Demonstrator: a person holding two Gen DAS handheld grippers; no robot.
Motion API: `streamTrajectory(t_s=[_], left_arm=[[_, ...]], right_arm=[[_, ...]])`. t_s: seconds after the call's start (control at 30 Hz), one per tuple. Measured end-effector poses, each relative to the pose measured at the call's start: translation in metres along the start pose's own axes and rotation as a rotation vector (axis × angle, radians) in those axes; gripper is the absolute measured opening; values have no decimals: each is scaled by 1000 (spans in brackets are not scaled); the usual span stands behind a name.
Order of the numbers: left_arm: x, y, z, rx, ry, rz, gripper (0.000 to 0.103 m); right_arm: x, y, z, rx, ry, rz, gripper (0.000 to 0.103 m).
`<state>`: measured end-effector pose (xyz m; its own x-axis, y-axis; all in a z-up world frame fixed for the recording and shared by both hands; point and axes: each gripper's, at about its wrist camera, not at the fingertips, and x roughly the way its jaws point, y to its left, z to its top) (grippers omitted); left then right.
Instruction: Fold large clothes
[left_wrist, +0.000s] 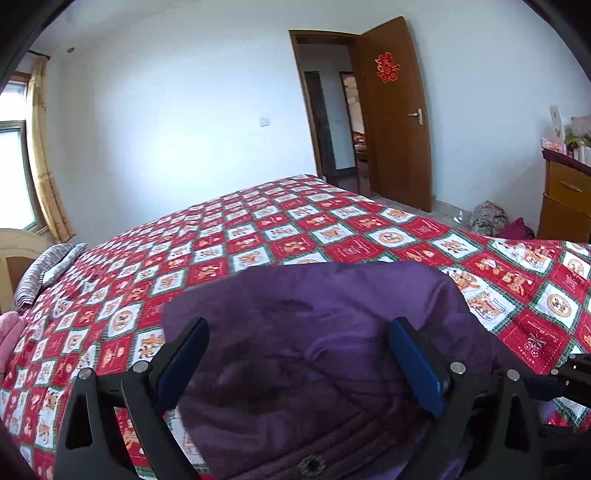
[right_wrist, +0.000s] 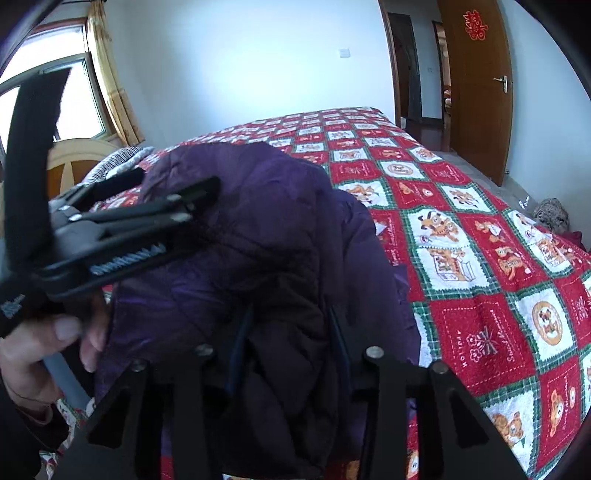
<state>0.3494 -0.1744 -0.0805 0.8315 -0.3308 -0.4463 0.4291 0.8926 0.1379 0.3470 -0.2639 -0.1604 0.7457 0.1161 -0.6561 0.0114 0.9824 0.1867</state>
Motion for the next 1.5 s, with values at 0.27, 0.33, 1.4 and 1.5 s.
streamTrajectory(t_s=[0.27, 0.33, 1.4, 1.5], left_arm=[[-16, 77, -40, -163, 19, 130, 98], [-5, 98, -57, -273, 78, 75, 98], [30, 30, -16, -199, 166, -28, 100], [41, 48, -15, -225, 153, 103, 102]], right_arm=[[2, -5, -6, 10, -7, -15, 38], [1, -1, -7, 3, -15, -29, 36], [14, -17, 68, 101, -63, -122, 31], [39, -16, 62, 37, -28, -188, 32]])
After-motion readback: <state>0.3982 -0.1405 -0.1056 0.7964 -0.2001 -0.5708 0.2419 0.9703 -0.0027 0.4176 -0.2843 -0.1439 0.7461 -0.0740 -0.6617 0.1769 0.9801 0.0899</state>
